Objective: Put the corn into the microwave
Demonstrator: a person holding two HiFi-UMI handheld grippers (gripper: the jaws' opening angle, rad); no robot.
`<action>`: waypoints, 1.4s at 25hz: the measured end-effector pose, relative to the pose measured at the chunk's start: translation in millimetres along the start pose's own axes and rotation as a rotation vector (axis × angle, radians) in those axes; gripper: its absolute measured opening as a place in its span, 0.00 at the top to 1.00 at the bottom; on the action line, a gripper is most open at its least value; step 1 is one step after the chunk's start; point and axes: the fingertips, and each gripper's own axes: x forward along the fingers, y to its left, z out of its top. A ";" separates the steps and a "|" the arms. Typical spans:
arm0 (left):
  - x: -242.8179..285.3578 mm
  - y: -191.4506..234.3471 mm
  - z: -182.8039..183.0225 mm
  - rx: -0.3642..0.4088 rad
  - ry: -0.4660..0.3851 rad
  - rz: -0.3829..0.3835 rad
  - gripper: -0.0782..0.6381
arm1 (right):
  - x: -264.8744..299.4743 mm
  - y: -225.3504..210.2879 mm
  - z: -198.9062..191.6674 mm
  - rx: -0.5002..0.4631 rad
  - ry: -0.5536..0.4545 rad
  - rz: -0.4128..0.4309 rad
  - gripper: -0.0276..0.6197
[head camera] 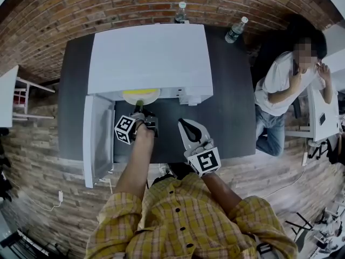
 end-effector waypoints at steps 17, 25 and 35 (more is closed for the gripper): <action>19.2 -5.8 7.0 0.009 -0.008 0.035 0.86 | 6.7 -5.9 -10.7 0.092 0.027 0.054 0.96; 19.1 -4.8 8.9 0.021 -0.003 0.049 0.86 | 12.1 0.8 -8.0 0.103 0.025 0.084 0.96; 7.1 -8.3 7.2 -0.050 0.011 0.016 0.72 | 9.7 6.5 -2.5 0.093 0.019 0.071 0.96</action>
